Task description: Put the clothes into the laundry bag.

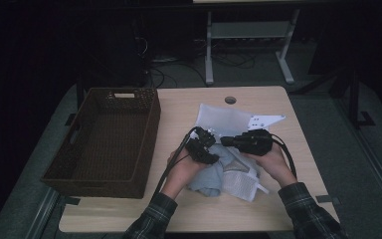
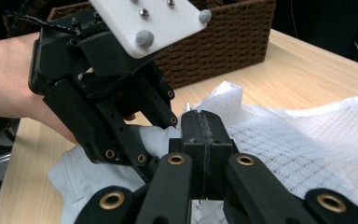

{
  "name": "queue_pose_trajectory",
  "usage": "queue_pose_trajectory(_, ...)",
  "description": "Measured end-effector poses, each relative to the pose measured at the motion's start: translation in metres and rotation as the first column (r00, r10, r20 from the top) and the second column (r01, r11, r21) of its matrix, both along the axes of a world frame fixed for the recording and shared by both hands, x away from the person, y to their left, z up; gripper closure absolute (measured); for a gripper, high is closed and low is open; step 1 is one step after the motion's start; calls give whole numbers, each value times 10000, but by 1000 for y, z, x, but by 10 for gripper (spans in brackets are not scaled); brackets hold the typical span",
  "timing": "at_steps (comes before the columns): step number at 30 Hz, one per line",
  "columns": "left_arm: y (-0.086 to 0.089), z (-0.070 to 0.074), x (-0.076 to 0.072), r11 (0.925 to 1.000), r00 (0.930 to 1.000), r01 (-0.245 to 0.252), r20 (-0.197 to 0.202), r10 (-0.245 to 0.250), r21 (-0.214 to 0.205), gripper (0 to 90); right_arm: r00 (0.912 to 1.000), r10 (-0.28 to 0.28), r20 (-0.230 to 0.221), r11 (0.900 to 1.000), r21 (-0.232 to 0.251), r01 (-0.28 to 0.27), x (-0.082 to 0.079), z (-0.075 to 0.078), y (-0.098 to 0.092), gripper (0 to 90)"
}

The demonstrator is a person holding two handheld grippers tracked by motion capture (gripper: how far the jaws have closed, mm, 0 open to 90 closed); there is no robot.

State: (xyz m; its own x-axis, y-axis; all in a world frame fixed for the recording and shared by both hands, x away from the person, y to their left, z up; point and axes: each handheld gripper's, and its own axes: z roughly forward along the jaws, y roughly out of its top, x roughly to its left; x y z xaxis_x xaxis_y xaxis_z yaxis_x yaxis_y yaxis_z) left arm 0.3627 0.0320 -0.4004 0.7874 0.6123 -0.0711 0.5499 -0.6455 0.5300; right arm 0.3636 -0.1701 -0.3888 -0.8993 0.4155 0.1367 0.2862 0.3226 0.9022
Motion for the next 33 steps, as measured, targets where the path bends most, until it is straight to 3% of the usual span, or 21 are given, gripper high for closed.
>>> queue_pose_trajectory(9,-4,-18,13,9984,9984,-537,-166,534,-188,654,9997,-172,-167,9996,-228,168,4,-8,-4,897)
queue_pose_trajectory(18,-6,-32,11,9969,9976,-688,70,691,-374,542,9990,-291,-341,9986,-449,276,6,-16,-9,896)
queue_pose_trajectory(28,-3,-27,2,9970,9973,-477,532,510,-615,354,9989,-253,-385,9985,-496,234,5,-17,-9,896)
queue_pose_trajectory(33,0,-21,-5,9992,9968,-210,770,236,-344,313,9991,-217,-375,9986,-480,199,5,-17,-9,896)
